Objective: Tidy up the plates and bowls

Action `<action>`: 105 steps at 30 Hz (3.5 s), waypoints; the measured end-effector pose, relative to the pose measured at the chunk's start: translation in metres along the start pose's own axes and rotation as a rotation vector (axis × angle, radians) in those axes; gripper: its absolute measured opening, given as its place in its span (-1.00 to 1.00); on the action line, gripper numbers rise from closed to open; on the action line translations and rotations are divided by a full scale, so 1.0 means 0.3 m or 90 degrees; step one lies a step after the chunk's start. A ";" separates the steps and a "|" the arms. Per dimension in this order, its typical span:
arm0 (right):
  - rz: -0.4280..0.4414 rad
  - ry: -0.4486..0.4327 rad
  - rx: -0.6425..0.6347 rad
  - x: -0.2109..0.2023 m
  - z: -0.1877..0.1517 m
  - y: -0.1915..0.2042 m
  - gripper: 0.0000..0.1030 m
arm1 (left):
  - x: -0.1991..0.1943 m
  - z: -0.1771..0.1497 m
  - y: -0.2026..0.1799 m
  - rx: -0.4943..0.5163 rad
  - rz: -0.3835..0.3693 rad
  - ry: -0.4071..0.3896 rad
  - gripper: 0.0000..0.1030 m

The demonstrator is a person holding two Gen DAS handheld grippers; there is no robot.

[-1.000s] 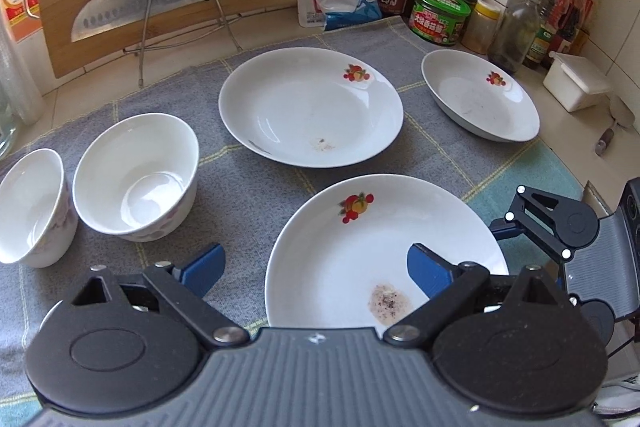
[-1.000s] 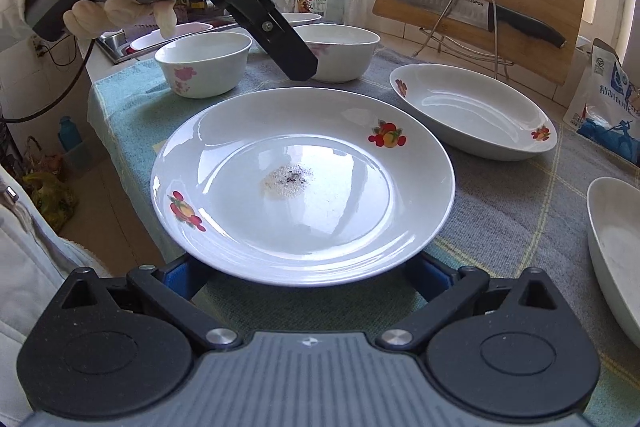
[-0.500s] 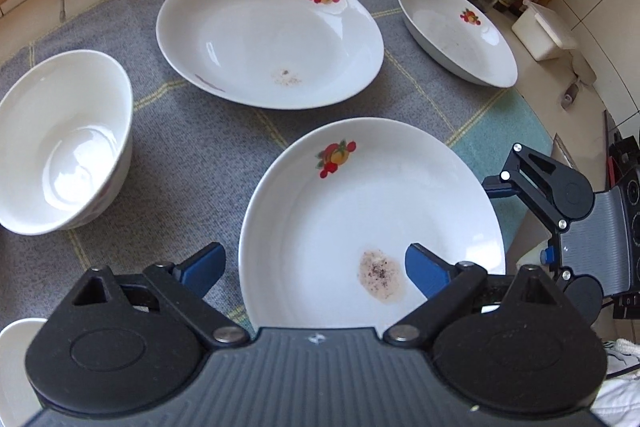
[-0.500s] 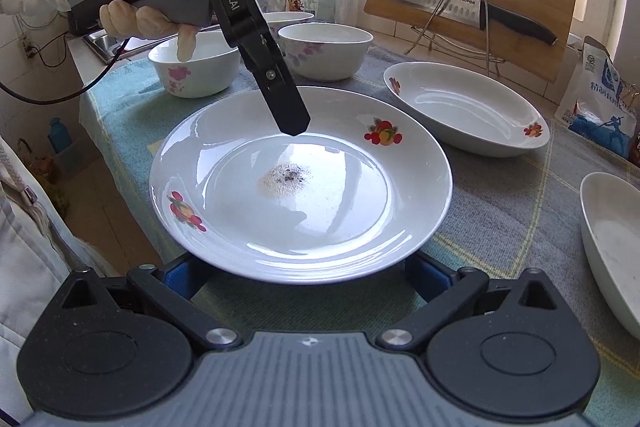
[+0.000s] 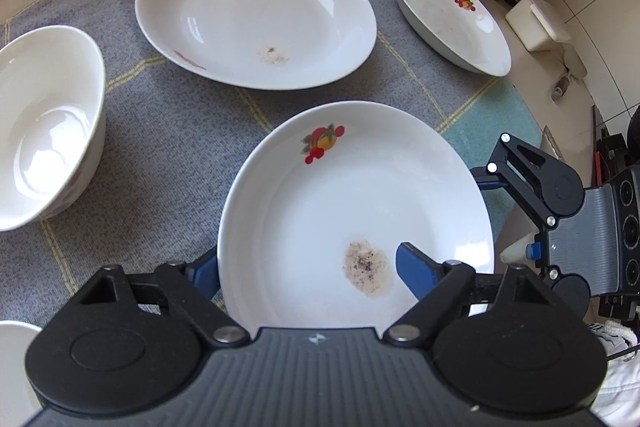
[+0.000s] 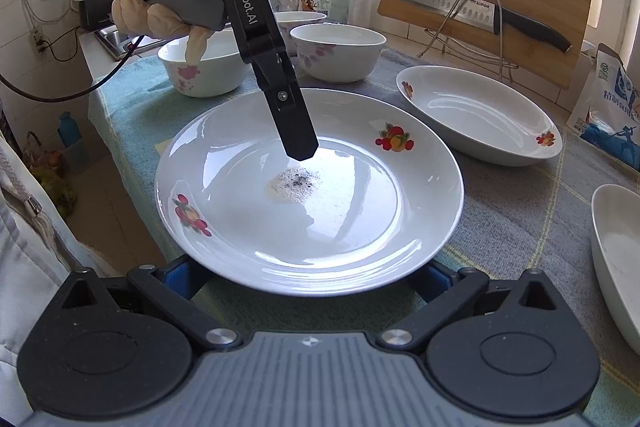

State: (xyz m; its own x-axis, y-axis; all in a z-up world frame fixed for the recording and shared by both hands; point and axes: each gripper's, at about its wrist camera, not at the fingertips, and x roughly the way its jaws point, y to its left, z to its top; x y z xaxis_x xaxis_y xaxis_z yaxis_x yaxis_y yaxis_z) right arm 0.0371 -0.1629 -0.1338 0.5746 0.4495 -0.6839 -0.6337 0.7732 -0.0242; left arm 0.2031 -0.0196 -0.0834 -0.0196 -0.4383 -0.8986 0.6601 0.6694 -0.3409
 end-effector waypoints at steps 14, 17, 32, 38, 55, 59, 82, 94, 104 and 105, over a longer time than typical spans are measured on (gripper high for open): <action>-0.015 0.025 0.013 0.008 0.018 0.010 1.00 | 0.009 0.026 0.008 0.000 -0.015 0.026 0.69; -0.017 0.032 0.012 0.009 0.022 0.011 1.00 | 0.013 0.027 0.003 0.006 -0.012 0.026 0.69; -0.007 0.043 0.008 -0.048 0.055 -0.030 1.00 | -0.027 0.069 -0.045 0.009 -0.015 0.011 0.69; -0.015 0.040 0.006 -0.094 0.063 -0.080 1.00 | -0.042 0.124 -0.090 0.023 -0.015 -0.002 0.69; -0.082 0.035 0.037 -0.227 0.015 -0.286 1.00 | 0.038 0.368 -0.255 0.096 -0.034 -0.011 0.69; -0.099 0.035 0.052 -0.254 -0.007 -0.341 1.00 | 0.073 0.434 -0.299 0.117 -0.040 -0.007 0.69; -0.180 0.048 0.146 -0.361 -0.144 -0.574 1.00 | 0.308 0.712 -0.481 0.208 -0.076 0.029 0.69; -0.186 0.054 0.166 -0.362 -0.159 -0.599 1.00 | 0.370 0.745 -0.493 0.217 -0.076 0.045 0.69; -0.189 0.052 0.189 -0.366 -0.166 -0.605 1.00 | 0.409 0.764 -0.506 0.230 -0.072 0.054 0.69; -0.188 0.051 0.192 -0.368 -0.168 -0.607 1.00 | 0.413 0.767 -0.509 0.231 -0.071 0.056 0.69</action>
State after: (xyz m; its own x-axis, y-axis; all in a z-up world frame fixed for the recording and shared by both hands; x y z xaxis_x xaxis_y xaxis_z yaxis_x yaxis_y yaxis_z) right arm 0.0629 -0.3758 -0.0906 0.6591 0.1617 -0.7345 -0.2607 0.9652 -0.0214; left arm 0.2727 -0.3140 -0.0793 -0.1605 -0.4332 -0.8869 0.8723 0.3583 -0.3329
